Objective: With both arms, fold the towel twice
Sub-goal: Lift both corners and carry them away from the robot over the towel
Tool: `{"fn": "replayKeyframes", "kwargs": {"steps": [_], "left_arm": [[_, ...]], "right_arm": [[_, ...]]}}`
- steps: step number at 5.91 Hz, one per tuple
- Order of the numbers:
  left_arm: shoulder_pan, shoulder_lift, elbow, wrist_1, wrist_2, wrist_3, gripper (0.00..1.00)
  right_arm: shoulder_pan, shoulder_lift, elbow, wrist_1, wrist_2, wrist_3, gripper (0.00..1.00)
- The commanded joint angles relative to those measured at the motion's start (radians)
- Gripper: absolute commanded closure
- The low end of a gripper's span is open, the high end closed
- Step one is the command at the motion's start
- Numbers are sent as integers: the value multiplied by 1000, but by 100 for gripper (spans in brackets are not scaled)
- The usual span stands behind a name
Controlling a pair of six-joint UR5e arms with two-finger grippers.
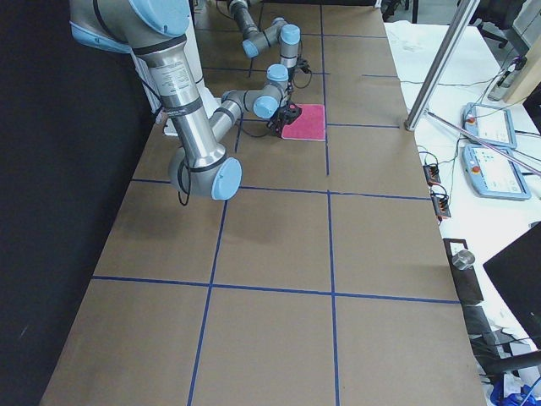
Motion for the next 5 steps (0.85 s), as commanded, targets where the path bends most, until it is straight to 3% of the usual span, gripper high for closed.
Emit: {"fn": "replayKeyframes", "kwargs": {"steps": [1, 5], "left_arm": [[-32, -11, 0, -4, -3, 1, 100], [-56, -26, 12, -4, -3, 3, 100]], "right_arm": [[36, 3, -2, -2, 25, -4, 100], [74, 51, -49, 3, 27, -12, 100]]}}
